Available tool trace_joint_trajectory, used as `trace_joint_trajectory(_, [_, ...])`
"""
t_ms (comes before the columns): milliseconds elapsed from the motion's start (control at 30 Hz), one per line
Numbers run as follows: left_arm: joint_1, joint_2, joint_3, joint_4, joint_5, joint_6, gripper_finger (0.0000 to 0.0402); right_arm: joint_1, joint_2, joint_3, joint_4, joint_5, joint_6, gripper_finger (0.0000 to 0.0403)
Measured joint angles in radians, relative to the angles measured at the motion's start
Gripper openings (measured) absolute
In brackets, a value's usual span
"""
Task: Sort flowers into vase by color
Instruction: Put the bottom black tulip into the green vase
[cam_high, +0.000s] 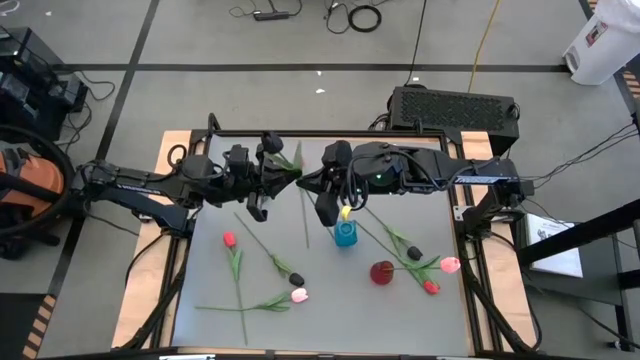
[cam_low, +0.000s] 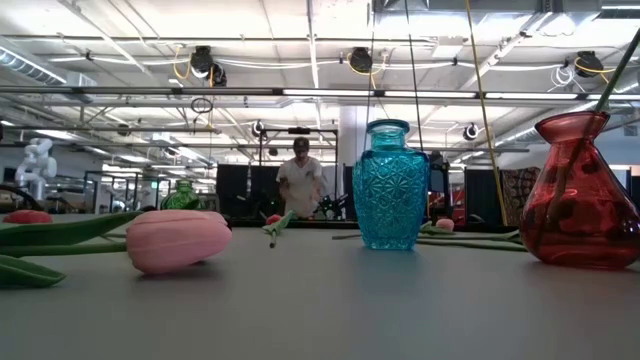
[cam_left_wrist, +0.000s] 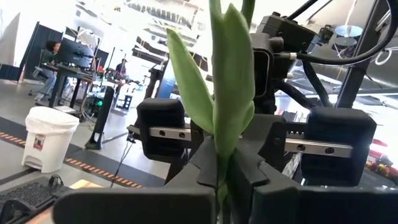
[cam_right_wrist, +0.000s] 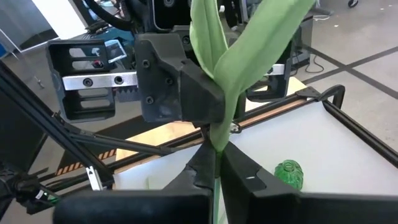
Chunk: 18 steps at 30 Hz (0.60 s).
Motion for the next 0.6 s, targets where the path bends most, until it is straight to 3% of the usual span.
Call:
trace_joint_trajectory(300, [0.000,0.000,0.000,-0.001,-0.001,0.035,0.0009,0.000,0.000,0.000,0.001,0.000,-0.021,0.0044])
trace_joint_trajectory(600, [0.001,0.000,0.000,-0.037,-0.027,0.048,0.0008,0.001,-0.003,0.000,-0.037,-0.004,-0.021,0.0118])
